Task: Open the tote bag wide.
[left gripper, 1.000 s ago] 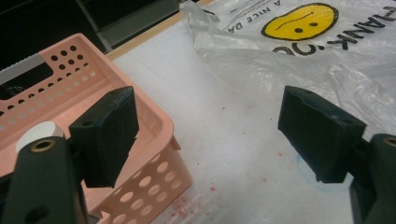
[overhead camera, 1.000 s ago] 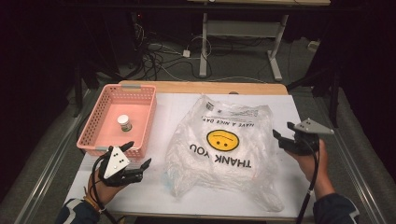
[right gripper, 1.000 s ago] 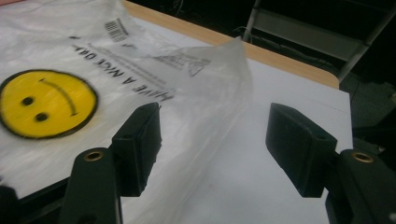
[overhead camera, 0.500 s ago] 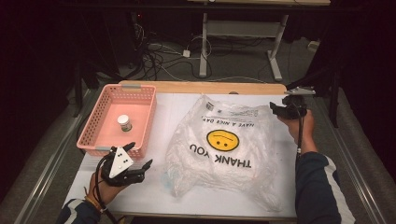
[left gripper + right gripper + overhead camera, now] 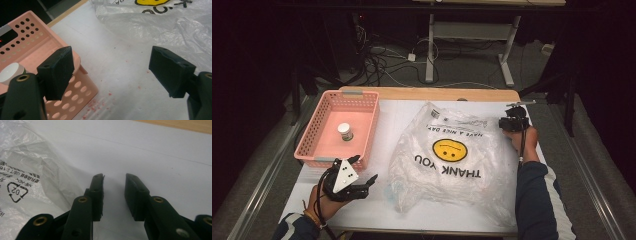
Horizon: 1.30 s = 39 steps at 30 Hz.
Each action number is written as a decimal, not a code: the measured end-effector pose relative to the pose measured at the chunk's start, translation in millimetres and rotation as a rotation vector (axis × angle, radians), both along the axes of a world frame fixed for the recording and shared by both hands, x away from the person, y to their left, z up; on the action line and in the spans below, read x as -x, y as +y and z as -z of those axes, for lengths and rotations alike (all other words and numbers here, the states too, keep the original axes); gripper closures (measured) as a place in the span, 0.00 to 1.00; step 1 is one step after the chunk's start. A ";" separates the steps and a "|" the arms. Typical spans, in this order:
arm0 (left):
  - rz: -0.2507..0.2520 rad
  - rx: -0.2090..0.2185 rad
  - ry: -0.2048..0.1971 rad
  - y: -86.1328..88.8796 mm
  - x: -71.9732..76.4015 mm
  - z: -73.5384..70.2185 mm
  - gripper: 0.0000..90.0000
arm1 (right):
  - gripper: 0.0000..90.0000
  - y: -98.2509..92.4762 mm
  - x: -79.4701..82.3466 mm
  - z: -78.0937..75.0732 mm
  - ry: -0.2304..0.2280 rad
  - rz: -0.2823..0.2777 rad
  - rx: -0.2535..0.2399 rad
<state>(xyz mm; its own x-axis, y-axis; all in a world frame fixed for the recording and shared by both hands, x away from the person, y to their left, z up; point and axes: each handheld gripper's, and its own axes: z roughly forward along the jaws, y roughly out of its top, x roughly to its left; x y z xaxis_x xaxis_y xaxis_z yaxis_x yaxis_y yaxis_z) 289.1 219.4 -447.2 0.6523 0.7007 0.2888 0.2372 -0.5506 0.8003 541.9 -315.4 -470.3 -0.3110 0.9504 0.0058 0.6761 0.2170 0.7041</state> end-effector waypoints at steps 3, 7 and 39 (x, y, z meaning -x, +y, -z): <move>0.007 -0.015 0.001 -1.7 0.2 0.9 0.22 | 1.00 -1.1 2.8 -0.2 0.011 -0.010 -0.013; 0.008 -0.014 -0.001 -1.5 0.8 0.6 0.22 | 1.00 -2.5 7.8 -4.4 0.009 0.001 -0.036; 0.007 -0.040 -0.029 -2.6 -1.7 -3.2 0.22 | 1.00 25.0 22.6 -35.9 -0.156 -0.064 0.057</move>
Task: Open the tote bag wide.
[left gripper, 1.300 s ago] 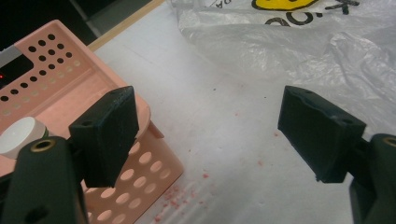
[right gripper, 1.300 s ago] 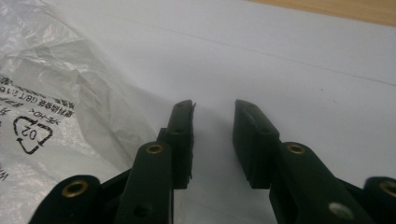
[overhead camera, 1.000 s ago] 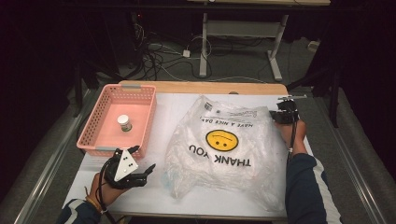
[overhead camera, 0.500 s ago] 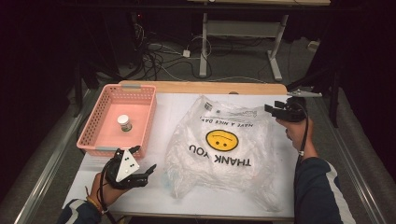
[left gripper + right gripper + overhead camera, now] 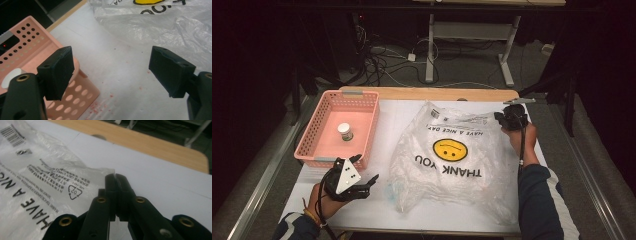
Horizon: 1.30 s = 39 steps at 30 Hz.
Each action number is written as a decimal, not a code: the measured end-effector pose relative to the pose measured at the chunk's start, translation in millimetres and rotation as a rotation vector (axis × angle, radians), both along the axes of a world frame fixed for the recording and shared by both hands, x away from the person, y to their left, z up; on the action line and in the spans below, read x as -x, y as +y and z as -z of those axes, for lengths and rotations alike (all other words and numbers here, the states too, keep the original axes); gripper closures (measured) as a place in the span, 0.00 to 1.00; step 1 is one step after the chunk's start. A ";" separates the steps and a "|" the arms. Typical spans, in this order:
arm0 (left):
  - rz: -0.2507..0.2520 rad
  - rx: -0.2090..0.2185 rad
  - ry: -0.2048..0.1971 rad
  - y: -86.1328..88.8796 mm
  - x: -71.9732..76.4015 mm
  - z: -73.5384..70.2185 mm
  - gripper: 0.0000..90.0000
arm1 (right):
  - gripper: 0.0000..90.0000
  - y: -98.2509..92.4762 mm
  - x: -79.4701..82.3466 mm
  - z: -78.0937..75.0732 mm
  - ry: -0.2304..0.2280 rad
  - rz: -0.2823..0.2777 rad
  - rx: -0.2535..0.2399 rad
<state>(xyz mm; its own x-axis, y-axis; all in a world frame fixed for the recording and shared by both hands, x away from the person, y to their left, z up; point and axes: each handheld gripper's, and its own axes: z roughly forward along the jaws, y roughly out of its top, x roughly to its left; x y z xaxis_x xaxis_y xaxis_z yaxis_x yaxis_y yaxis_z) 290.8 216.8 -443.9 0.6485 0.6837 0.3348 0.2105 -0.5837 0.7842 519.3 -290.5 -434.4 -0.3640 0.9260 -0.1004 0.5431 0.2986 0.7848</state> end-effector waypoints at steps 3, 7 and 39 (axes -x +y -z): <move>-0.008 0.002 -0.013 4.8 -4.0 -3.1 0.22 | 1.00 -4.9 -1.2 -3.5 -0.035 0.092 0.000; -0.015 0.016 -0.019 9.7 -7.1 -5.0 0.22 | 1.00 -27.6 2.8 -5.9 -0.061 0.243 -0.033; -0.004 0.029 0.019 8.3 2.5 -0.8 0.22 | 0.52 39.5 161.4 -41.4 -0.145 -0.258 -0.003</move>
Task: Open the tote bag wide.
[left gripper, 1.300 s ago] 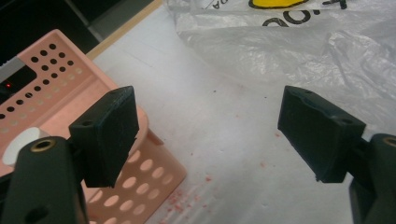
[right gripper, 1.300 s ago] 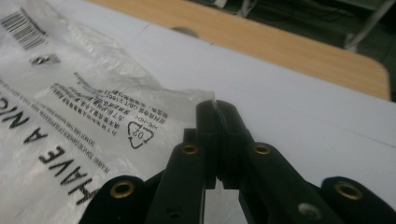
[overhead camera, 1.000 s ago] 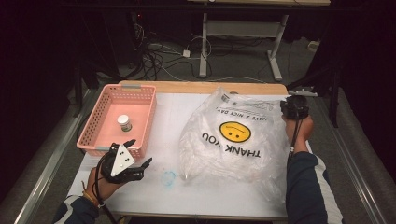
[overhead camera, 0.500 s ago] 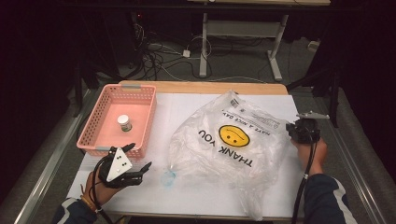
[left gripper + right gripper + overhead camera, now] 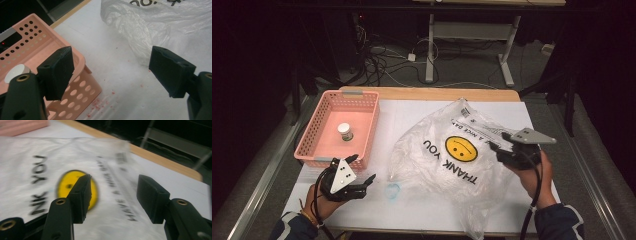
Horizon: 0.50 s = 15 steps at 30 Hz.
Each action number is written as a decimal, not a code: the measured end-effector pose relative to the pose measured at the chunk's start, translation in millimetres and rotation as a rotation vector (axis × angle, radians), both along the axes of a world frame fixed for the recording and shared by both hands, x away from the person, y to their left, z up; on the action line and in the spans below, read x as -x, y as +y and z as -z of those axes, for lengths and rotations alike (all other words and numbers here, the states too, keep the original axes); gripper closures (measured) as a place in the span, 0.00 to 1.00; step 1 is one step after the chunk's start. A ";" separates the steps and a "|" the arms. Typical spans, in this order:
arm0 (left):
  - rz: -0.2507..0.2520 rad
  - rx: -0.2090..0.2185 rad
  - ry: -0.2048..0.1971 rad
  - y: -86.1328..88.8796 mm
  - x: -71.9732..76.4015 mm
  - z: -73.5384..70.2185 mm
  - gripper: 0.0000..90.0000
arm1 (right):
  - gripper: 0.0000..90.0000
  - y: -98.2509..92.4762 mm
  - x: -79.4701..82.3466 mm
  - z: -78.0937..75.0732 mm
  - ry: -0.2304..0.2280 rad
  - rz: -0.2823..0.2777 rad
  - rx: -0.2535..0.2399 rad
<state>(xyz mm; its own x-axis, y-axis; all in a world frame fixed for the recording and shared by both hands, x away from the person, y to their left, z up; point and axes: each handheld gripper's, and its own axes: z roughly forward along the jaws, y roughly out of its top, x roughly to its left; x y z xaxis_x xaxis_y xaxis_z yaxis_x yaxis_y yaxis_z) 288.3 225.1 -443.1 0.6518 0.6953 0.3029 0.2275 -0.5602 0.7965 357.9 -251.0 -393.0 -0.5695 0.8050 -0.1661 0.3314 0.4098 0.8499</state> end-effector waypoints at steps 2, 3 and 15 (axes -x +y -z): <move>0.000 -0.003 0.002 -0.5 0.1 1.1 0.22 | 0.52 23.8 6.3 3.3 0.028 -0.097 0.026; 0.003 -0.003 0.004 -0.7 0.1 1.3 0.22 | 0.51 37.0 9.1 6.7 0.041 -0.145 0.045; 0.007 -0.007 0.009 -1.4 -0.8 2.8 0.22 | 0.54 133.1 14.1 64.8 0.237 -0.461 0.223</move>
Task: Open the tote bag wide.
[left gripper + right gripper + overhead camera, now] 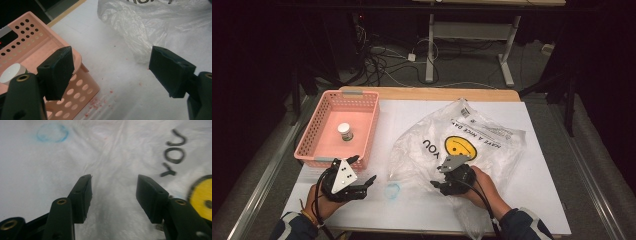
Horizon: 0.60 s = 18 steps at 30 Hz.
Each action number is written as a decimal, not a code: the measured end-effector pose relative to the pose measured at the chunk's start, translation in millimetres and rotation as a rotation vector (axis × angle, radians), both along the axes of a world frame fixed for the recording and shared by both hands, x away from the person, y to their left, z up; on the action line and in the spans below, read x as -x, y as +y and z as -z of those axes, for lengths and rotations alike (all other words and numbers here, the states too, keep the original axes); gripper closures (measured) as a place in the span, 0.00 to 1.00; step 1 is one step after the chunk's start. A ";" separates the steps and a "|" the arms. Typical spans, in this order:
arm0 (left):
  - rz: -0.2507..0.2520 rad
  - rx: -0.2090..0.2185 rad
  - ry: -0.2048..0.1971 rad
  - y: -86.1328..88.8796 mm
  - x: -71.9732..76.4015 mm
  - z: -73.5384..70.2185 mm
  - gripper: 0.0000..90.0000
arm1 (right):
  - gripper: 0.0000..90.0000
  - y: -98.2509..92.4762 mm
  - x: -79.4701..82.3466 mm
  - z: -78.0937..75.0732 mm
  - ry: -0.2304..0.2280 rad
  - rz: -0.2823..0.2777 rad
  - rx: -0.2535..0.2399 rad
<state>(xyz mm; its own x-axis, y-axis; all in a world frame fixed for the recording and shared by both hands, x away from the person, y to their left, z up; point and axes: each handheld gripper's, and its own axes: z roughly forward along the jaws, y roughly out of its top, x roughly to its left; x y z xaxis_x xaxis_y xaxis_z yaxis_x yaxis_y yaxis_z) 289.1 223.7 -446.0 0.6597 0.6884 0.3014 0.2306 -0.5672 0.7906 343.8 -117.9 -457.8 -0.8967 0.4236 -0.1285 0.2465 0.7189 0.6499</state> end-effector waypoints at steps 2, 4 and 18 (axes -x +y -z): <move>-0.002 -0.001 -0.001 0.4 -0.4 -0.3 0.22 | 0.55 5.4 -1.4 6.1 0.020 -0.011 0.015; -0.004 -0.001 0.000 0.8 -0.7 -0.4 0.22 | 0.56 9.4 -2.2 10.4 0.029 -0.019 0.036; -0.011 -0.014 -0.003 0.4 -0.9 -0.4 0.22 | 1.00 8.1 -10.0 12.3 0.042 0.041 -0.001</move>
<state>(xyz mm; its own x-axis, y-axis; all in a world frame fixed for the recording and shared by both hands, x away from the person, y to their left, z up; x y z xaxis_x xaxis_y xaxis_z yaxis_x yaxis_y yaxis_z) 290.1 224.0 -445.6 0.6511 0.6916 0.3127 0.2349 -0.5754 0.7834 353.8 -109.8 -470.2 -0.8833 0.4600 -0.0904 0.3028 0.7072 0.6389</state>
